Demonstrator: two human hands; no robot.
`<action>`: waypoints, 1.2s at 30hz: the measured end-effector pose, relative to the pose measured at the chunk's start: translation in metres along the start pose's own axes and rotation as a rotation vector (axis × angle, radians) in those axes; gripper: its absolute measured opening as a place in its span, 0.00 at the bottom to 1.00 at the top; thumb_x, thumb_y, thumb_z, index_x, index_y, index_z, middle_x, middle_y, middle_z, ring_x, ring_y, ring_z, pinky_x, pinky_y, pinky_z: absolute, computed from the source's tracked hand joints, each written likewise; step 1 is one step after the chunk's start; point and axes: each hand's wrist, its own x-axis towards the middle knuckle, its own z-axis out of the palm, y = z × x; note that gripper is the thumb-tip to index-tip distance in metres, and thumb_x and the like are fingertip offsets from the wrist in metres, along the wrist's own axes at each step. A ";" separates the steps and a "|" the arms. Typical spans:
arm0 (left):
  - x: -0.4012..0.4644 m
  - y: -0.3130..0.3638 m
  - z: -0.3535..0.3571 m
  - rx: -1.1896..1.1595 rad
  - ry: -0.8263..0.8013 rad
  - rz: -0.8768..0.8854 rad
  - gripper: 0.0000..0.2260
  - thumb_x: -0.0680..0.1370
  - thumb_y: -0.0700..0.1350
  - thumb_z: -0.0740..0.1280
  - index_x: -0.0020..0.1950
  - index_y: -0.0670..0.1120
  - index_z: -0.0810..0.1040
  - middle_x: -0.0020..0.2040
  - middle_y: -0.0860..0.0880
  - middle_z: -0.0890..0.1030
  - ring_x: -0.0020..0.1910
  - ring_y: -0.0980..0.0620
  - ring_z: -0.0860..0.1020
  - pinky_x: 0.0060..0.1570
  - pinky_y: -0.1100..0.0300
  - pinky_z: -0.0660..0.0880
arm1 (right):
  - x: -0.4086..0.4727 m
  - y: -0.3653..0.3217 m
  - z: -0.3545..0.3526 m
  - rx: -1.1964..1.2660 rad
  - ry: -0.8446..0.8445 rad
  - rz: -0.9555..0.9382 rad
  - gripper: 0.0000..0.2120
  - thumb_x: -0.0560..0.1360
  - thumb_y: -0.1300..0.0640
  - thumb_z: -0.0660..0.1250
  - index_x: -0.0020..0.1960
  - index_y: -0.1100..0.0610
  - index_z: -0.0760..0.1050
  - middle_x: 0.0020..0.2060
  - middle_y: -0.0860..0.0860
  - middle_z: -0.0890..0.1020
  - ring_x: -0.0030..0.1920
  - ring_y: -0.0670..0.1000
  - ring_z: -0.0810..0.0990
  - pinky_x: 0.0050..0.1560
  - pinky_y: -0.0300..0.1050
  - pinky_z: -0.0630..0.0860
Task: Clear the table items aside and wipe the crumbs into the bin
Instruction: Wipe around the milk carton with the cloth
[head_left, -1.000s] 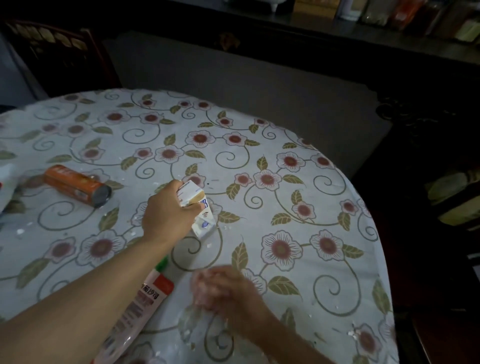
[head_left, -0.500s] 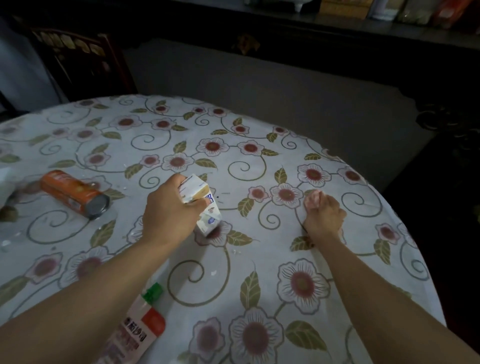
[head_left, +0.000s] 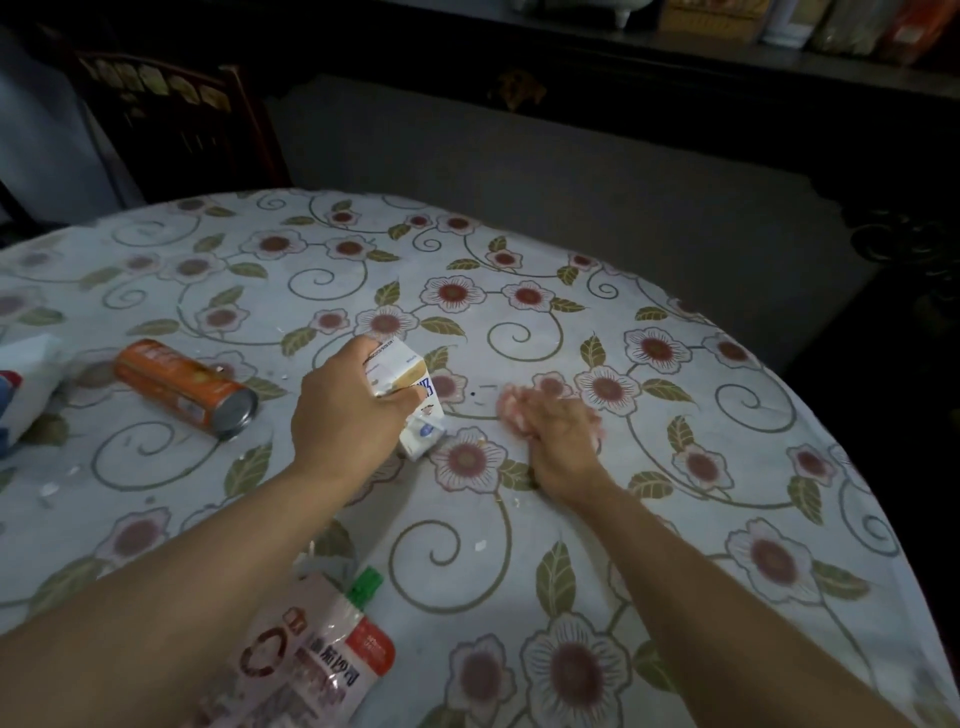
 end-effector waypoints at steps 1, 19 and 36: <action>-0.002 -0.002 -0.006 0.003 -0.006 -0.006 0.13 0.69 0.46 0.73 0.50 0.45 0.76 0.44 0.49 0.81 0.44 0.46 0.80 0.41 0.54 0.77 | -0.015 -0.019 0.003 0.085 -0.027 -0.077 0.16 0.80 0.62 0.52 0.59 0.57 0.77 0.58 0.54 0.78 0.61 0.50 0.74 0.67 0.45 0.66; 0.017 -0.048 -0.071 -0.039 -0.012 -0.045 0.19 0.69 0.47 0.74 0.58 0.45 0.76 0.49 0.47 0.83 0.48 0.46 0.81 0.46 0.47 0.80 | 0.046 -0.041 -0.012 0.182 0.213 0.446 0.09 0.73 0.64 0.60 0.38 0.59 0.76 0.39 0.59 0.79 0.38 0.58 0.77 0.33 0.48 0.72; 0.037 -0.067 -0.078 -0.044 0.028 -0.018 0.11 0.69 0.46 0.73 0.48 0.49 0.75 0.42 0.50 0.82 0.41 0.49 0.81 0.41 0.48 0.80 | 0.115 -0.071 0.033 0.008 0.031 0.356 0.13 0.77 0.56 0.57 0.57 0.57 0.75 0.57 0.58 0.77 0.57 0.59 0.75 0.57 0.56 0.73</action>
